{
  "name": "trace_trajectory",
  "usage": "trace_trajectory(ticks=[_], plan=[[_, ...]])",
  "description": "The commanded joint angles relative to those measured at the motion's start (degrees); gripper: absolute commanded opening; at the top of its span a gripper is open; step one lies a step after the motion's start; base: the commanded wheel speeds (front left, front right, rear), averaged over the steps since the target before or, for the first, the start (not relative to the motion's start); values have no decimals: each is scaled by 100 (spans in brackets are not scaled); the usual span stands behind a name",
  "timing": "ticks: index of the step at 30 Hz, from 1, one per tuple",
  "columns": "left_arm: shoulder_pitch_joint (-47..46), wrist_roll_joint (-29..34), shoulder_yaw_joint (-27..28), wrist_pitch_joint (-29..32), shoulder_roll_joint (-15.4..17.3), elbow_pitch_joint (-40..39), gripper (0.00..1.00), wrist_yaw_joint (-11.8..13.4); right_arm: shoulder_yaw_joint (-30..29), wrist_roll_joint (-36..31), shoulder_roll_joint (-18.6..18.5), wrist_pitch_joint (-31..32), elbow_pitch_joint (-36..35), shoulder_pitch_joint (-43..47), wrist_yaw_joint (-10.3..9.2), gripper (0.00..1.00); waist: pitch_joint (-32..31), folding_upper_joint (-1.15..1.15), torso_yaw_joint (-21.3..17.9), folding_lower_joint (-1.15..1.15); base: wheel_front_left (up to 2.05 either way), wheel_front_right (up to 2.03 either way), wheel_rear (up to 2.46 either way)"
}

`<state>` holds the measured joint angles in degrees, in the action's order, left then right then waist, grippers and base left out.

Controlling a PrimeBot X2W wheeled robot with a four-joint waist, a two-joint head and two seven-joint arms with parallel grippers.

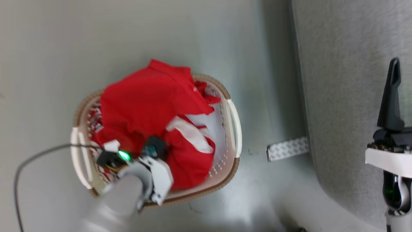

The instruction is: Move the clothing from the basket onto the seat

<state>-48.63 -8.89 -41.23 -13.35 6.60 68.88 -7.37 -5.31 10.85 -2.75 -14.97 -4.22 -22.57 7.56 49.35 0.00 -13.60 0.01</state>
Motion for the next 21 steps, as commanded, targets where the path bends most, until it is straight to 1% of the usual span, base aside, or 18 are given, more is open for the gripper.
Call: trace_trajectory(ticks=[1,5,11,16,19,21], plan=[[229,-197,-74,-76,-91,-44,0,-14,-39,32,-5,-15,89,152,-14,100,-553,0,166,-1,0,0,0],[755,-615,-443,-123,-256,-343,0,-13,-90,-98,-6,-15,297,473,-14,100,-1311,0,356,-1,0,0,0],[1408,-1532,-1254,81,-325,-1098,0,-14,-136,-282,-8,-15,546,974,-14,100,-2377,0,624,-1,0,0,0],[1738,-2273,-1797,344,-116,-1804,0,-13,-211,-365,-9,-15,667,1378,-14,100,-3100,0,856,-1,0,0,0],[1885,-2607,-1932,344,40,-2207,0,-13,-270,-414,-7,-14,719,1619,-14,100,-3469,0,988,-1,0,0,0],[1986,-2742,-1907,272,123,-2425,0,-14,-309,-420,-9,-14,743,1778,-14,100,-3707,0,1070,-1,0,0,0]])
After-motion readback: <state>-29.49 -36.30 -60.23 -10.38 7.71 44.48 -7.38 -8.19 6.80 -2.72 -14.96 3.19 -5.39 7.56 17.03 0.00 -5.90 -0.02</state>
